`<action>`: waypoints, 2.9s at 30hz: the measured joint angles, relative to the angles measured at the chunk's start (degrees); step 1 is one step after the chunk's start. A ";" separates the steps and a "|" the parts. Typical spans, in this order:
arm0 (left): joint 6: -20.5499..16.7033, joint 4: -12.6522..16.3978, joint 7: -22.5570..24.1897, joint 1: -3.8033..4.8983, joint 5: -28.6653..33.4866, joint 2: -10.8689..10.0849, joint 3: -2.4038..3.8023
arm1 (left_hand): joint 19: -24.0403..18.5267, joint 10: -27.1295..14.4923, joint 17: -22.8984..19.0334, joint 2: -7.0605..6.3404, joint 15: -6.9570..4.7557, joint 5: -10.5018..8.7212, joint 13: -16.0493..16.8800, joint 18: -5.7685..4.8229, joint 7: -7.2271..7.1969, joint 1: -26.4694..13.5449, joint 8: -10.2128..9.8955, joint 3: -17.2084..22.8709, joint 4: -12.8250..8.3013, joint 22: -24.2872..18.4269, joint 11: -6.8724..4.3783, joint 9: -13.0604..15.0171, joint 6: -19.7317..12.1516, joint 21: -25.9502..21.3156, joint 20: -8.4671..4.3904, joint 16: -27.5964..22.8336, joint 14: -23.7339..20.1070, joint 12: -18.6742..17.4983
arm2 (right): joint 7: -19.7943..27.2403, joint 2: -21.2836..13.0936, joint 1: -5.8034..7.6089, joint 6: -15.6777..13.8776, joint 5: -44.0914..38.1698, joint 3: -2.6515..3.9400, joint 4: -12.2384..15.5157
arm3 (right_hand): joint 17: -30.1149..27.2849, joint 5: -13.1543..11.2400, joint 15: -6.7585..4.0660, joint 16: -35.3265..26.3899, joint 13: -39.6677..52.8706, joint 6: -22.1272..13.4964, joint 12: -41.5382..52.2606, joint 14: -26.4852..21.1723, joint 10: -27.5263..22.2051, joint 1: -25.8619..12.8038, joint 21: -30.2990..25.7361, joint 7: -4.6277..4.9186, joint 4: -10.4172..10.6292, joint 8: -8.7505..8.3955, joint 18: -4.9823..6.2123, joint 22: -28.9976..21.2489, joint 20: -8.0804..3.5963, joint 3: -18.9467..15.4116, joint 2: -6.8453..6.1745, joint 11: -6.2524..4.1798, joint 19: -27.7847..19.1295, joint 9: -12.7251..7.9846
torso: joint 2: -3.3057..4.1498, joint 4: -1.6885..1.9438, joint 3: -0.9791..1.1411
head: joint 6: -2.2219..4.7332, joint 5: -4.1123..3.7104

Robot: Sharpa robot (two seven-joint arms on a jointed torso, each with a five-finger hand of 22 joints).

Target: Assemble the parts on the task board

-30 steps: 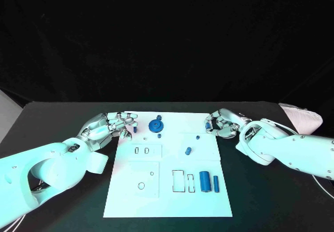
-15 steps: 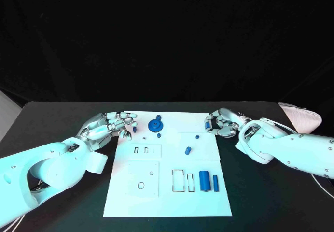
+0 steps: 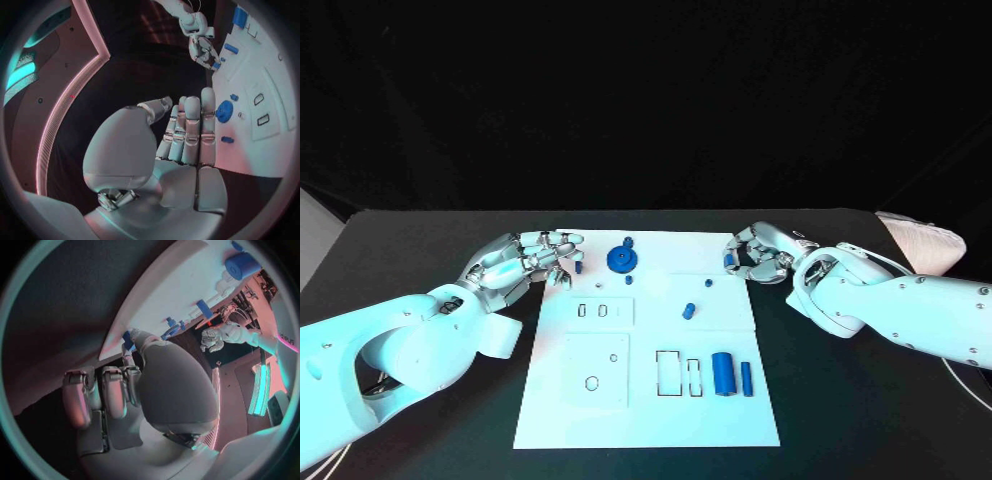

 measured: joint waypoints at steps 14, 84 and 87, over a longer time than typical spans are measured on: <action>0.01 0.02 -0.03 0.00 0.00 -0.04 -0.01 | 0.00 0.00 0.00 0.00 0.00 0.00 0.00 0.00 0.00 0.00 0.00 0.00 0.00 0.04 0.00 -0.01 0.00 -0.02 0.00 0.00 0.00 0.00 | -0.43 -0.08 -0.04 -2.54 -0.97 -0.03 0.76 | 0.00 -0.34 -1.26 0.00 0.04 0.41 0.23 -0.04 -0.04 -0.52 0.00 -0.03 -1.81 1.95 0.00 -0.01 -1.22 1.78 0.57 -1.48 0.00 0.04 | -0.01 -0.01 0.00 | -0.05 0.02; 0.60 -0.93 -0.12 -0.08 0.00 1.49 -0.04 | 0.01 0.00 -0.03 0.24 0.00 0.00 0.14 0.00 0.00 0.24 0.00 0.33 -0.33 0.26 0.00 0.08 0.00 0.47 0.00 0.00 0.00 -0.04 | -25.97 21.54 -4.78 -1.76 -17.53 0.13 11.65 | -0.01 -0.82 -1.23 0.00 0.00 -0.61 -0.25 -0.04 0.16 -4.68 0.00 -1.11 -0.90 4.31 0.01 -0.01 -1.20 2.02 -0.02 -1.67 -0.01 0.05 | -1.38 -0.58 -0.65 | -2.01 3.17; 0.64 -0.95 -0.15 -0.08 0.00 1.49 -0.04 | 0.01 0.00 -0.03 0.24 0.00 0.00 0.14 0.00 0.00 0.24 0.00 0.33 -0.33 0.25 0.00 0.08 0.00 0.47 0.00 0.00 0.00 -0.04 | -26.12 21.59 -4.82 -2.00 -18.27 0.11 11.53 | -0.01 -0.88 -1.23 -0.23 0.00 -0.69 -0.25 -0.04 0.16 -4.68 0.00 -1.19 -0.91 4.31 0.01 -0.01 -1.20 2.02 -0.02 -1.67 -0.01 0.05 | -1.39 -0.58 -0.65 | -1.98 3.22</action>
